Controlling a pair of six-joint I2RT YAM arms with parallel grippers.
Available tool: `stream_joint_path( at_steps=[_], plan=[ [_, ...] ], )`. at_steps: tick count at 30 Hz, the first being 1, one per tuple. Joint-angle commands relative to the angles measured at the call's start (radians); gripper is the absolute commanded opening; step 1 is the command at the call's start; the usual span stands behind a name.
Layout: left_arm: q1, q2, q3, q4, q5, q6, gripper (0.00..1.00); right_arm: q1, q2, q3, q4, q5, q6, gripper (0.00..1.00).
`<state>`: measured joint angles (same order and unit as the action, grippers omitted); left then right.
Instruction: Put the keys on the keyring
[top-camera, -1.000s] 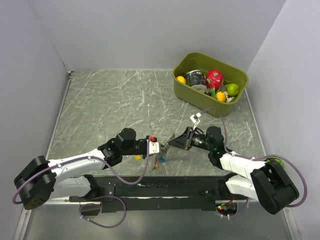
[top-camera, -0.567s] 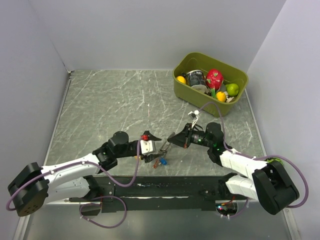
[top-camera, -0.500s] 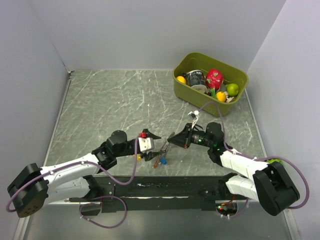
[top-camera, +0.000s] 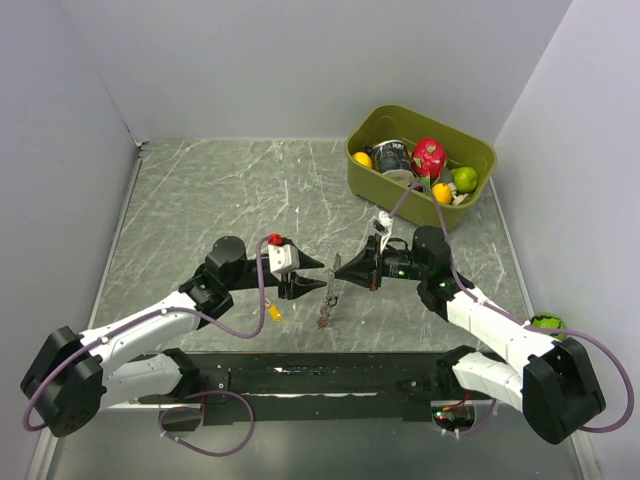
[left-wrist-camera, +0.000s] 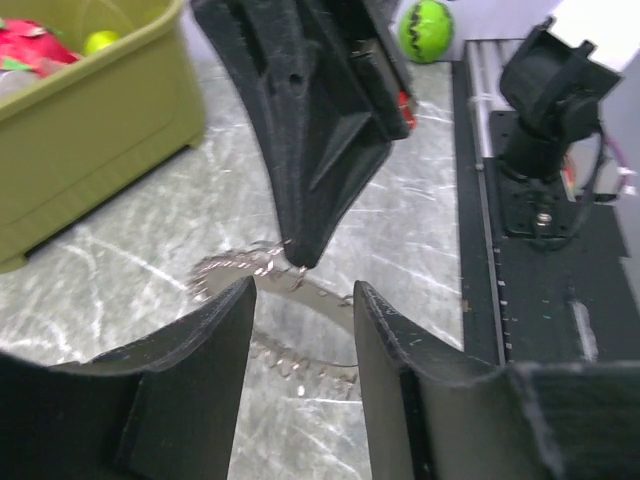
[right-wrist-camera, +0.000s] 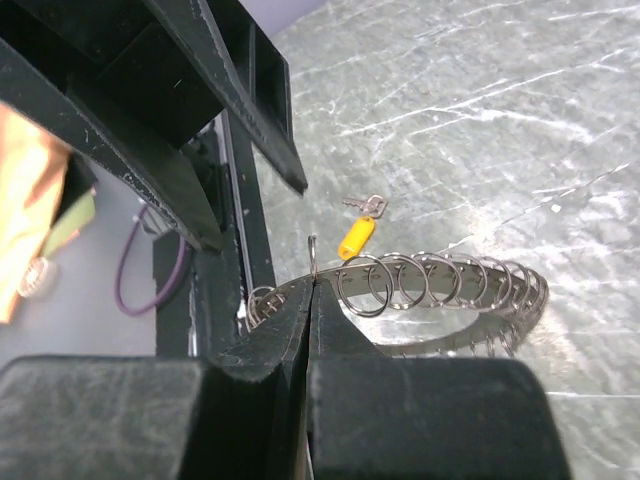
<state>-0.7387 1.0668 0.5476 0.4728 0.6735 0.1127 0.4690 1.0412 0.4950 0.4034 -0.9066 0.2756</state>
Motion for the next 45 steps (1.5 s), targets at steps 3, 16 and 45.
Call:
stream_joint_path(
  at_steps=[3, 16, 45],
  plan=[
    [0.005, 0.048, 0.098, -0.086, 0.089, 0.025, 0.46, 0.022, -0.029, 0.086, -0.116, -0.02, -0.137, 0.0],
    [0.007, 0.128, 0.16, -0.171, 0.083, 0.065, 0.33, 0.069, -0.021, 0.109, -0.156, 0.014, -0.159, 0.0],
    [0.005, 0.165, 0.192, -0.258, 0.146, 0.082, 0.19, 0.117, -0.018, 0.137, -0.207, 0.097, -0.197, 0.0]
  ],
)
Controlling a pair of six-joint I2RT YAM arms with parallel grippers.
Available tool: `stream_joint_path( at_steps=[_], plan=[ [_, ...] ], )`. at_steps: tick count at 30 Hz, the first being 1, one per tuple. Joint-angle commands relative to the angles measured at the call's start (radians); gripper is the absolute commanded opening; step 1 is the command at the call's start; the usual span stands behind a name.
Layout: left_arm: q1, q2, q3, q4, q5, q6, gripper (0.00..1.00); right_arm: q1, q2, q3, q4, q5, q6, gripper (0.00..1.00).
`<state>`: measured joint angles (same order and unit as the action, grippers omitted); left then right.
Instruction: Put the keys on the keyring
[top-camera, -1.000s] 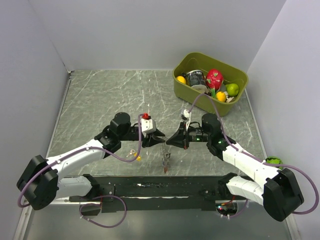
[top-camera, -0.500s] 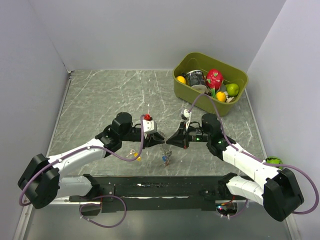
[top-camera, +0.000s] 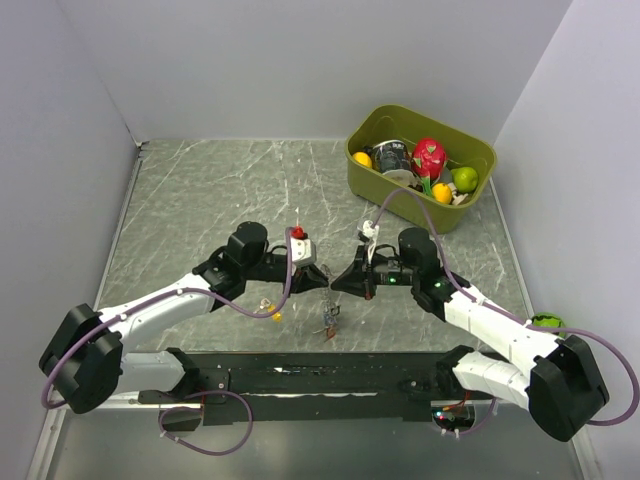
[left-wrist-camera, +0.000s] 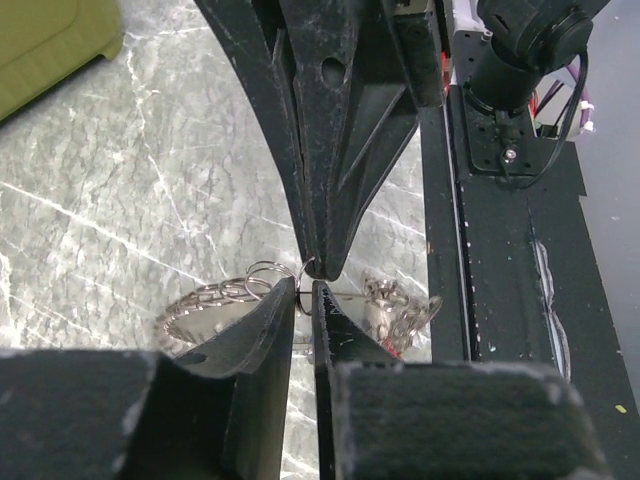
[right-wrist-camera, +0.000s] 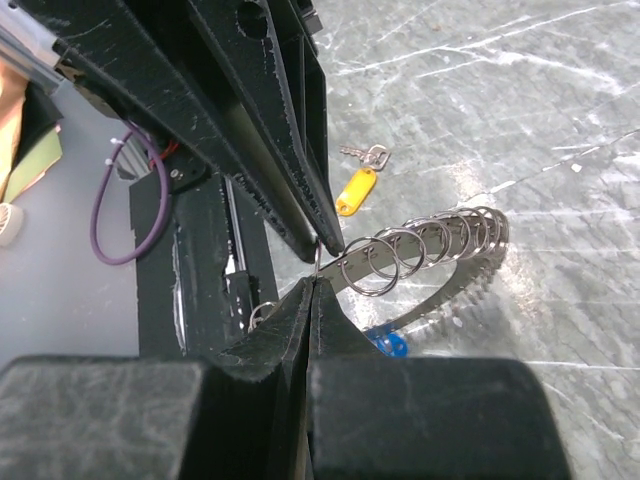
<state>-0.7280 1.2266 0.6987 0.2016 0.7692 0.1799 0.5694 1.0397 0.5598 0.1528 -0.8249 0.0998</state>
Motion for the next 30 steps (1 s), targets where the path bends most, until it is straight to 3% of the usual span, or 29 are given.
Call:
stream_joint_path(
  at_steps=[1, 4, 6, 10, 12, 13, 16, 21, 22, 30],
  plan=[
    [-0.005, 0.004, 0.038, 0.013, 0.051, 0.015, 0.19, 0.017, -0.015, 0.072, 0.047, 0.018, -0.02, 0.0],
    [-0.005, 0.002, 0.039, 0.005, 0.068, 0.023, 0.14, 0.018, -0.009, 0.077, 0.042, 0.021, -0.022, 0.0],
    [-0.005, 0.004, 0.042, -0.005, 0.085, 0.032, 0.01, 0.018, -0.004, 0.081, 0.034, 0.027, -0.026, 0.0],
    [-0.005, -0.007, 0.027, 0.015, 0.081, 0.03, 0.01, 0.018, -0.03, 0.077, 0.039, 0.07, -0.009, 0.01],
    [-0.004, -0.019, 0.006, 0.048, 0.071, 0.009, 0.01, 0.017, -0.073, 0.057, 0.057, 0.107, 0.015, 0.21],
    [-0.004, -0.035, -0.02, 0.1, 0.067, -0.002, 0.01, 0.017, -0.092, 0.051, 0.063, 0.13, 0.026, 0.41],
    [-0.004, -0.065, -0.08, 0.22, 0.045, -0.052, 0.01, 0.015, -0.17, 0.025, 0.096, 0.223, 0.067, 0.73],
    [-0.001, -0.11, -0.185, 0.39, 0.002, -0.112, 0.01, 0.009, -0.231, 0.029, 0.077, 0.27, 0.081, 0.86],
    [-0.001, -0.125, -0.197, 0.418, -0.011, -0.118, 0.01, 0.009, -0.234, 0.032, 0.074, 0.267, 0.078, 1.0],
    [0.002, -0.272, -0.324, 0.577, -0.122, -0.086, 0.01, 0.009, -0.253, 0.018, 0.088, 0.245, 0.077, 1.0]
  ],
)
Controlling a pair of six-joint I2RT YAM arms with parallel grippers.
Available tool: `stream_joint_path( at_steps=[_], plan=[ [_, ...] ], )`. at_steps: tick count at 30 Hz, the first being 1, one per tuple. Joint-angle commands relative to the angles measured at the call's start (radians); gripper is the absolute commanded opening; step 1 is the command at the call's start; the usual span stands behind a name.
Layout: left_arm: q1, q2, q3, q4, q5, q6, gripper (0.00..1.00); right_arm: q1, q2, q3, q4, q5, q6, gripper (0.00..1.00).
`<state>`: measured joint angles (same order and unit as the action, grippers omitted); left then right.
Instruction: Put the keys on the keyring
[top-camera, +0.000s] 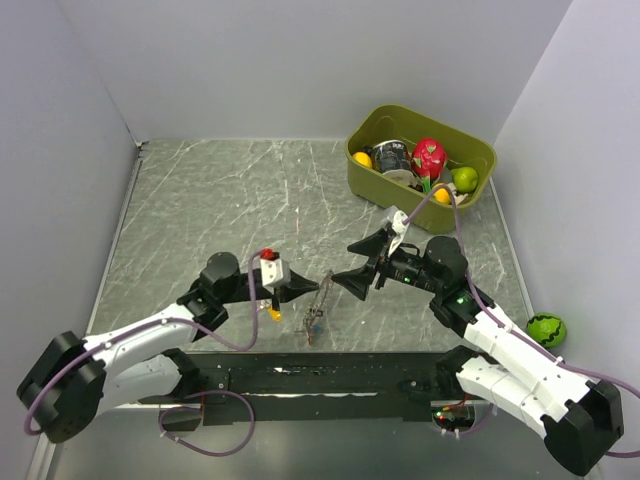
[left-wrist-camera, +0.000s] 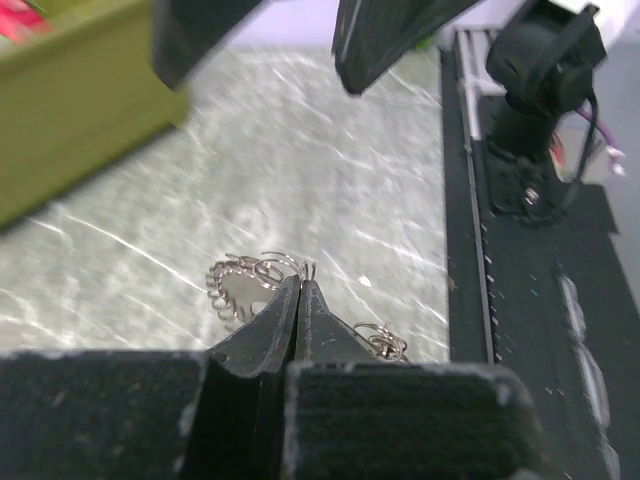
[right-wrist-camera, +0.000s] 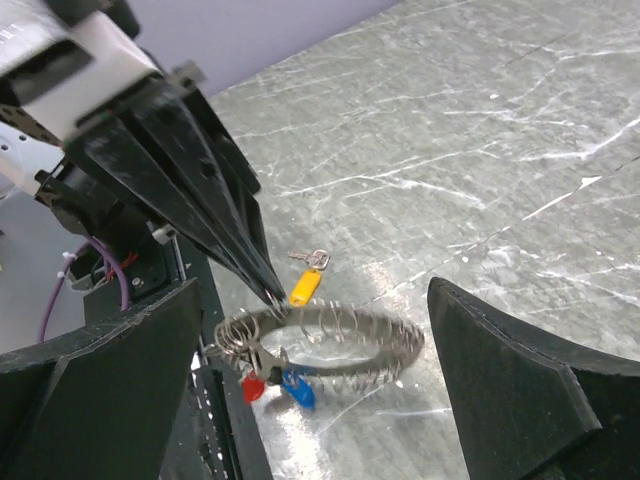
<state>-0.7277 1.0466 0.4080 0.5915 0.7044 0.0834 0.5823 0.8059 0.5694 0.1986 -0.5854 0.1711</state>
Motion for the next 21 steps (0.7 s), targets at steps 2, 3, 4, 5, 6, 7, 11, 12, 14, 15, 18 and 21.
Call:
stream_joint_path(
  at_steps=[2, 3, 4, 5, 6, 7, 11, 12, 14, 15, 18, 21],
  plan=[
    [0.002, -0.126, -0.057, 0.208, -0.083, 0.029, 0.01, -0.004, -0.017, 0.01, 0.039, 0.002, 0.002, 1.0],
    [0.002, -0.157, -0.075, 0.223, -0.092, 0.032, 0.01, -0.006, -0.016, 0.012, 0.038, -0.001, -0.001, 1.0],
    [0.002, -0.172, -0.081, 0.225, -0.103, 0.038, 0.01, -0.007, -0.017, 0.012, 0.036, -0.001, -0.001, 1.0],
    [0.002, -0.186, -0.086, 0.223, -0.114, 0.041, 0.01, -0.004, -0.017, 0.014, 0.035, 0.001, -0.002, 1.0],
    [0.002, -0.212, -0.086, 0.217, -0.14, 0.042, 0.01, -0.006, -0.017, 0.017, 0.033, 0.004, -0.002, 1.0],
    [0.002, -0.224, -0.083, 0.197, -0.157, 0.042, 0.01, -0.004, -0.013, 0.021, 0.015, 0.007, -0.004, 1.0],
    [0.005, -0.264, -0.071, 0.156, -0.262, 0.038, 0.01, -0.006, 0.025, 0.05, -0.03, 0.019, -0.019, 1.0],
    [0.008, -0.278, -0.064, 0.151, -0.314, 0.033, 0.01, -0.006, 0.033, 0.055, -0.037, 0.024, -0.024, 1.0],
    [0.014, -0.292, -0.035, 0.094, -0.362, 0.019, 0.01, -0.006, 0.058, 0.067, -0.068, 0.036, -0.028, 1.0],
    [0.02, -0.307, -0.023, 0.068, -0.394, 0.018, 0.01, -0.004, 0.064, 0.069, -0.074, 0.038, -0.028, 1.0],
    [0.027, -0.358, 0.006, 0.01, -0.538, -0.022, 0.01, -0.002, 0.087, 0.054, -0.079, 0.052, -0.025, 1.0],
    [0.033, -0.411, 0.047, -0.067, -0.684, -0.028, 0.01, -0.001, 0.127, 0.055, -0.094, 0.058, -0.022, 1.0]
  ],
)
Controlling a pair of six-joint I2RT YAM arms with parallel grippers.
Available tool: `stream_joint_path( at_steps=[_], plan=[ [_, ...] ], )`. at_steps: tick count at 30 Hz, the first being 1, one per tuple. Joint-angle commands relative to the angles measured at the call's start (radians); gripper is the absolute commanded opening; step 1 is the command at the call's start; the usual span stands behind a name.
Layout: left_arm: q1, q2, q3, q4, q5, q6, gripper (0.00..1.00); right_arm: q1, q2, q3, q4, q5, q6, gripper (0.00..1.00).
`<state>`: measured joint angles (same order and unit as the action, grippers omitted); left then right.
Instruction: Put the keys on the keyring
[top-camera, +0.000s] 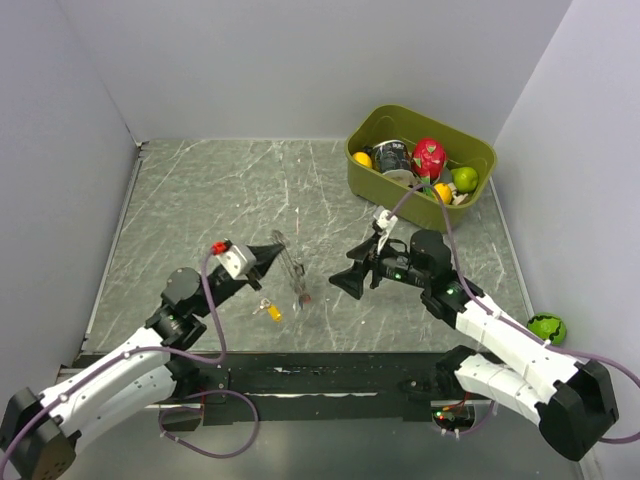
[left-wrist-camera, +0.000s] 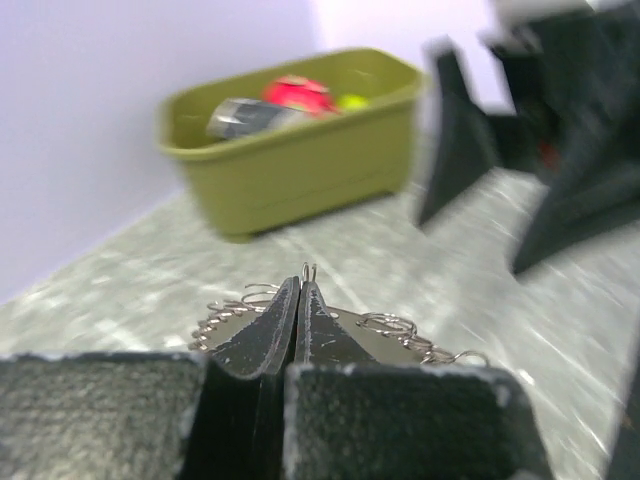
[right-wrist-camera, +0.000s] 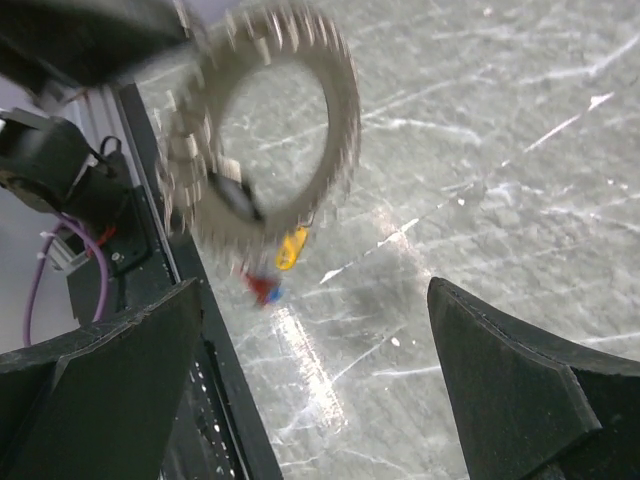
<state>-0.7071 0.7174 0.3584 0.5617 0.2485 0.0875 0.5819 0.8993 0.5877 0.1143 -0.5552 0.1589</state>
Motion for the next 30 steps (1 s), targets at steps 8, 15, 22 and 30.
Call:
stream_joint_path(
  at_steps=[8, 15, 22, 30],
  plan=[
    [0.064, -0.134, 0.224, -0.243, -0.403, -0.008, 0.01, 0.16, 0.26, 0.187, -0.139, 0.202, -0.059, 1.0],
    [0.192, -0.164, 0.27, -0.292, -0.44, -0.054, 0.01, 0.315, 0.559, 0.406, -0.254, 0.323, -0.055, 0.99],
    [0.256, -0.157, 0.32, -0.321, -0.474, -0.071, 0.01, 0.444, 0.857, 0.654, -0.353, 0.4, -0.022, 0.88],
    [0.278, -0.202, 0.335, -0.318, -0.566, -0.045, 0.01, 0.532, 1.03, 0.837, -0.459, 0.477, 0.04, 0.69]
  ],
)
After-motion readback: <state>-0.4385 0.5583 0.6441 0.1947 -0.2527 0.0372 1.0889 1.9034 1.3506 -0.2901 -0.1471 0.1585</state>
